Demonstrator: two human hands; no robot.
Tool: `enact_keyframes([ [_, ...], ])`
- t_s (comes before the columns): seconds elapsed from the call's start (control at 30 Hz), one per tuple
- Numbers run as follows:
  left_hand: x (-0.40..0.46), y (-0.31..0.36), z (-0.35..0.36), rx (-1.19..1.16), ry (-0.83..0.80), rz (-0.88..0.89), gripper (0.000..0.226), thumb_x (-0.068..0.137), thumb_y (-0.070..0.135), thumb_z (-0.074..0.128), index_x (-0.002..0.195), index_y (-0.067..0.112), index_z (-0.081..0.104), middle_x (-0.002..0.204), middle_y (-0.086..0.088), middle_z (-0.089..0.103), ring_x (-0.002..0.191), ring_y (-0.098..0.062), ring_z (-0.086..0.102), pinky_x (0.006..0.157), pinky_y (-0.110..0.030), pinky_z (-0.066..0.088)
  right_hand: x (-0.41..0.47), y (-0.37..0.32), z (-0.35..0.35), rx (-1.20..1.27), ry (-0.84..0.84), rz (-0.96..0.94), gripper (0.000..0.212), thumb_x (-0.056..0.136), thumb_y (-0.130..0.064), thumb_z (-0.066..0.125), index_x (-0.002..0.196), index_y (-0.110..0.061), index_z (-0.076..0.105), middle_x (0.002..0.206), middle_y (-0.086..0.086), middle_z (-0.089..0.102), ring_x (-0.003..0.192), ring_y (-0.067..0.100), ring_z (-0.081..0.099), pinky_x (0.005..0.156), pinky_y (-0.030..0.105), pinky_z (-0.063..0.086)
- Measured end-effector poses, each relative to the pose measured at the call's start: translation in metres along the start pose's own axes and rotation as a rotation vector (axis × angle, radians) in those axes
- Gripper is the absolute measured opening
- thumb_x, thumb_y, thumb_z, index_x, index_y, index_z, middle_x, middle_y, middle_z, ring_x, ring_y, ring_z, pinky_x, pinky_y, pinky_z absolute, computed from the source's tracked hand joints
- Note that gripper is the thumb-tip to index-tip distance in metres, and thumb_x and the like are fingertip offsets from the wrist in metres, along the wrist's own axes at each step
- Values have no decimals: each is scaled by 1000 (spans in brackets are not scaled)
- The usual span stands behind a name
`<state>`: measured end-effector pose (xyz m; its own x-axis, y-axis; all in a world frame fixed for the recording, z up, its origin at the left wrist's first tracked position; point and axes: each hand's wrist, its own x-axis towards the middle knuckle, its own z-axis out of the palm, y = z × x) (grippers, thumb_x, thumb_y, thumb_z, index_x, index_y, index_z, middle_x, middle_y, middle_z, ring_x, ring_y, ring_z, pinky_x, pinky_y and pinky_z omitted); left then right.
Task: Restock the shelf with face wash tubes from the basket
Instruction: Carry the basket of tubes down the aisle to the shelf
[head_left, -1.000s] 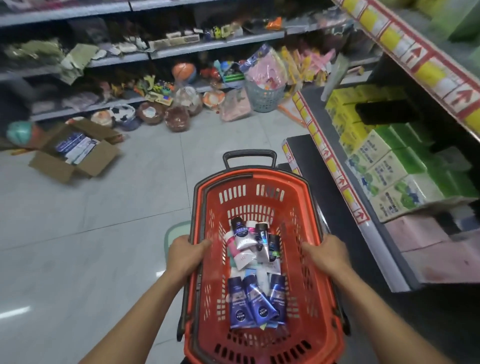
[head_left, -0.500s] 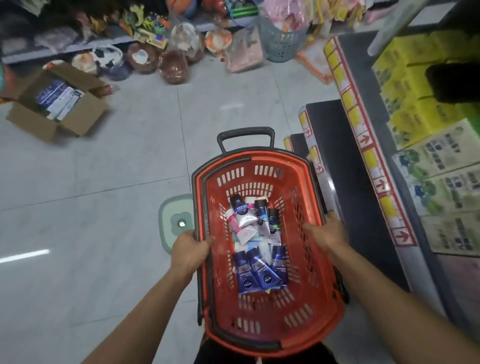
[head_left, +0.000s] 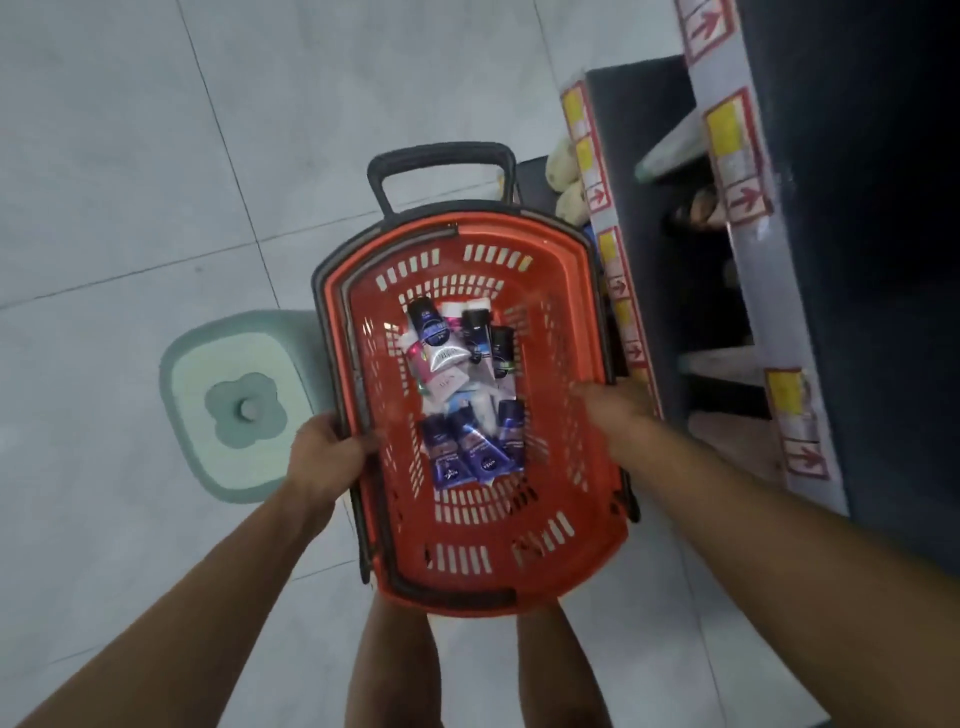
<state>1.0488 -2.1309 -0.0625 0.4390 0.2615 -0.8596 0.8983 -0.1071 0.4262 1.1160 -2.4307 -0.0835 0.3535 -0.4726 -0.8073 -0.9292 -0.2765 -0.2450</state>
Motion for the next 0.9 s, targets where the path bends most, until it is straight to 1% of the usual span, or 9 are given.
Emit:
enact_keyframes([
  [0.1,48,-11,14,-32,-35,-39,20,87,0,74,100,15,72,69,15,76,62,-2,74,54,-19,59,46,4,26,-37,11,-12,34,73,-36,81,101,-18,76,90,7,76,77,28,75,78,49,64],
  [0.17,73,-15,22,-62,-89,-61,22,90,4,74,110,12,70,82,7,80,73,-12,78,57,-24,61,68,4,38,-50,27,-28,33,78,-32,80,107,-16,76,93,9,76,78,29,74,78,48,63],
  [0.27,102,-19,34,-92,-145,-71,25,91,9,74,116,12,69,94,-1,81,83,-21,80,71,-37,64,97,5,48,-31,51,-32,37,82,-29,78,114,-12,73,94,10,74,79,30,73,79,50,63],
  [0.37,121,-20,47,-99,-172,-55,23,90,9,74,112,14,69,91,1,81,81,-18,79,67,-31,61,117,9,54,-14,54,-47,42,86,-27,76,124,-11,67,101,10,72,84,29,72,83,48,62],
  [0.53,144,-21,62,-119,-203,-66,30,88,6,76,116,12,69,96,-1,81,84,-17,79,79,-38,63,138,11,55,-38,45,-146,63,84,-28,78,139,-11,53,119,7,67,95,26,66,89,42,57],
  [0.63,149,-19,70,-129,-217,-29,23,87,6,76,108,13,71,89,5,81,79,-10,78,61,-21,60,145,5,53,-47,52,-222,74,84,-21,77,147,-9,41,120,0,58,99,21,60,90,34,50],
  [0.7,152,-17,75,-138,-216,-13,22,88,7,76,108,15,70,89,5,81,79,-9,78,56,-16,57,149,0,51,-48,50,-246,72,85,-16,76,147,-9,40,117,-2,55,100,18,58,88,31,47],
  [0.8,154,-12,80,-169,-216,-2,21,89,7,75,107,17,69,95,0,80,81,-11,78,57,-18,58,158,-11,49,-71,-6,-247,72,87,-15,75,149,-11,40,118,-3,57,102,17,59,86,30,47],
  [0.9,154,-7,84,-183,-198,19,24,88,10,78,108,19,68,97,1,80,86,-15,79,70,-30,61,166,-21,48,-107,-13,-241,75,87,-16,74,151,-11,35,120,-3,55,105,18,58,88,32,47],
])
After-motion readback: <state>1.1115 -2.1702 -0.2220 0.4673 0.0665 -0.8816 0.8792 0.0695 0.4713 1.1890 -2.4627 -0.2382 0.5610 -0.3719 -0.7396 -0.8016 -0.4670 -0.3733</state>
